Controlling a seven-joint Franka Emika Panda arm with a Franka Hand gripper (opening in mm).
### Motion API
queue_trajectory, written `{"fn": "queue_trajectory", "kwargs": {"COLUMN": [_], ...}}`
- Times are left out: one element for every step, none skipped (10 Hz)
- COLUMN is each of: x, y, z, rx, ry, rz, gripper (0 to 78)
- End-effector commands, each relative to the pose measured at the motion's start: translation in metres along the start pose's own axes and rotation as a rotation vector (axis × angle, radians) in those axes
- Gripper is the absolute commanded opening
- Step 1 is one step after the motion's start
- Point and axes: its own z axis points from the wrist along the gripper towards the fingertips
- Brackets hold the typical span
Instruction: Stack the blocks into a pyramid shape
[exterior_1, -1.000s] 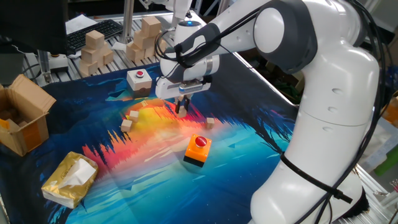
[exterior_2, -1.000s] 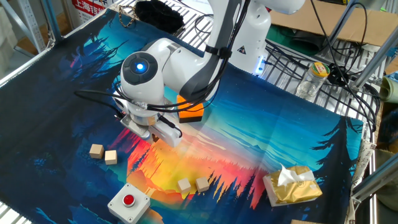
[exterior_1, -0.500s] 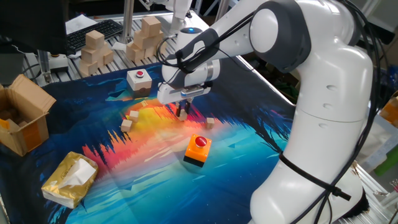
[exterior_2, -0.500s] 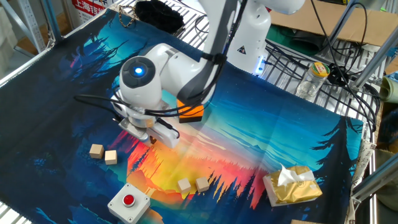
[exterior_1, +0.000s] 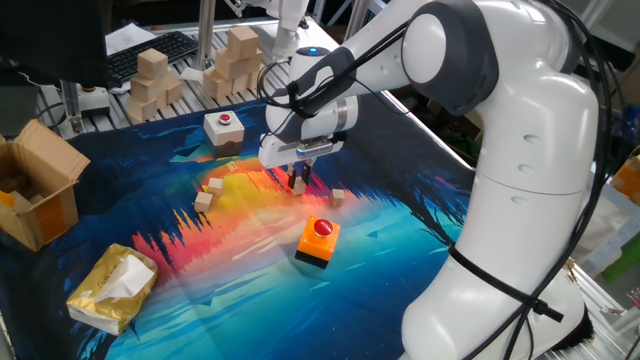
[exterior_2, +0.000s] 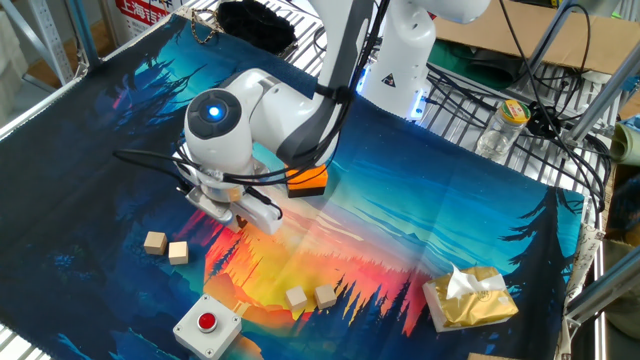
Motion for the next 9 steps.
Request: {"fn": "queue_trajectory", "kwargs": {"x": [0.0015, 0.0024, 0.0025, 0.0022, 0.0019, 0.0017, 0.0017, 0.0017, 0.0017], "y": [-0.0009, -0.0008, -0.0007, -0.0003, 0.0, 0.0001, 0.0002, 0.0002, 0.0002], "z": [0.0003, 0.0015, 0.002, 0.0031, 0.004, 0.0046, 0.0046, 0.0046, 0.0046], "rx": [0.002, 0.001, 0.001, 0.0, 0.0, 0.0, 0.0, -0.001, -0.001], "ry": [-0.002, 0.0, 0.003, 0.004, 0.004, 0.005, 0.009, 0.011, 0.011], "rz": [-0.015, -0.022, -0.029, -0.028, -0.027, -0.021, -0.015, -0.011, -0.006], "gripper": [1.1, 1.1, 1.1, 1.1, 1.1, 1.1, 1.1, 1.1, 1.1]}}
